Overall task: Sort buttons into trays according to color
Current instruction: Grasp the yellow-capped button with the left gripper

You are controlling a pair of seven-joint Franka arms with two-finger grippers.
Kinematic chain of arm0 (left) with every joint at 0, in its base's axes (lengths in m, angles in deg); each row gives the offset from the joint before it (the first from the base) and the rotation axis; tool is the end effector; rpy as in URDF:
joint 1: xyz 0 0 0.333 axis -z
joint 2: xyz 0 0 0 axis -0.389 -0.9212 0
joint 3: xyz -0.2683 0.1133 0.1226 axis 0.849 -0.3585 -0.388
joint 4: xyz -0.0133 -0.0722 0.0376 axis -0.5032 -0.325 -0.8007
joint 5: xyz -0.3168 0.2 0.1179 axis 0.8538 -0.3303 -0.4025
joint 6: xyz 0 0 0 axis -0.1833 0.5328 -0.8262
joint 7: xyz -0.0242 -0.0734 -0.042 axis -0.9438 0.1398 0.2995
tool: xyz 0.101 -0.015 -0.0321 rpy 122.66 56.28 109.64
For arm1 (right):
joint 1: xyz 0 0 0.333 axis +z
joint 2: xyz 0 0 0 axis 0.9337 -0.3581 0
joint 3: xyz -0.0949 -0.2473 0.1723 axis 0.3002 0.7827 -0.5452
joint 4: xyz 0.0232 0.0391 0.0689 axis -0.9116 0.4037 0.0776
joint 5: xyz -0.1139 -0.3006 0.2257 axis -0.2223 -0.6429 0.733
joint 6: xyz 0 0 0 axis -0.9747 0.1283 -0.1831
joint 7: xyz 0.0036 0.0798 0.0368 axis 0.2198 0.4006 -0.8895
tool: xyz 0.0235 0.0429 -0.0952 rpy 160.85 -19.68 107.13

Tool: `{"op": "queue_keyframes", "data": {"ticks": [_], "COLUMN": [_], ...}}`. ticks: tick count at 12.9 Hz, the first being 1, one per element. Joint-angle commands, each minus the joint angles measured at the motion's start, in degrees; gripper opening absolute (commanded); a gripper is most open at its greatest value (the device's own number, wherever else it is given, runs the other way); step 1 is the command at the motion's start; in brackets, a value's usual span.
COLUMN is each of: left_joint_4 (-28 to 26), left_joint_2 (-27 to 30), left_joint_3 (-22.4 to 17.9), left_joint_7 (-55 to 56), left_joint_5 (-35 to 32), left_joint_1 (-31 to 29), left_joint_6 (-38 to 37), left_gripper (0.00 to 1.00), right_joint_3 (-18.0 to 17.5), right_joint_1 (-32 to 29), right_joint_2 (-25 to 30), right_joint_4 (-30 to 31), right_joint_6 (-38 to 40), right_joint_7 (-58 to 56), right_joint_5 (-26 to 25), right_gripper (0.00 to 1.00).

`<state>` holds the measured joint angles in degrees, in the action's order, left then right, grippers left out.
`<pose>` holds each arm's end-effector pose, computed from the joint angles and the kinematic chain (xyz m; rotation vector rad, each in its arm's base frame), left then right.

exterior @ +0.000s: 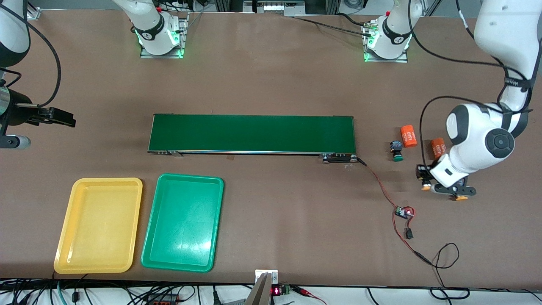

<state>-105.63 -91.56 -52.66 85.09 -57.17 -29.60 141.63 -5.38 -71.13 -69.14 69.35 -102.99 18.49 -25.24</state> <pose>0.6278 -0.0045 0.2817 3.1140 -0.1717 -0.0928 0.6066 -0.0277 0.5487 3.0811 -0.0421 -0.2522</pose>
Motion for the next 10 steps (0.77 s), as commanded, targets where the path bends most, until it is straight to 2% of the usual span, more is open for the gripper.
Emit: {"op": "queue_keyframes", "data": {"ticks": [1,4,6,8,10], "left_joint_4": [-1.87,-2.83,-4.94,-8.88,-14.06], "left_joint_2": [5.22,5.23,4.71,4.79,4.62], "left_joint_3": [8.65,18.59,23.08,23.8,23.8], "left_joint_7": [8.49,22.55,31.52,35.51,35.52], "left_joint_5": [0.03,0.03,0.03,-0.06,-0.15], "left_joint_1": [0.47,0.64,2.04,4.59,4.95], "left_joint_6": [-7.12,-7.66,-5.13,-0.39,7.85], "left_gripper": [0.19,0.19,0.2,0.2,0.23], "right_joint_3": [-0.37,-0.37,-0.37,-0.37,-0.37], "right_joint_1": [-0.26,-0.08,-0.17,-0.17,-0.17], "right_joint_2": [1.01,1.01,1.01,1.02,1.1], "right_joint_4": [1.03,1.2,1.38,1.47,1.56], "right_joint_6": [0.37,0.45,0.45,0.37,0.45], "right_joint_7": [-0.73,-0.73,-0.73,-0.73,-0.73], "right_joint_5": [-0.62,-0.62,-0.62,-0.62,-0.53], "right_gripper": [1.0,1.0,1.0,1.0,1.0]}}
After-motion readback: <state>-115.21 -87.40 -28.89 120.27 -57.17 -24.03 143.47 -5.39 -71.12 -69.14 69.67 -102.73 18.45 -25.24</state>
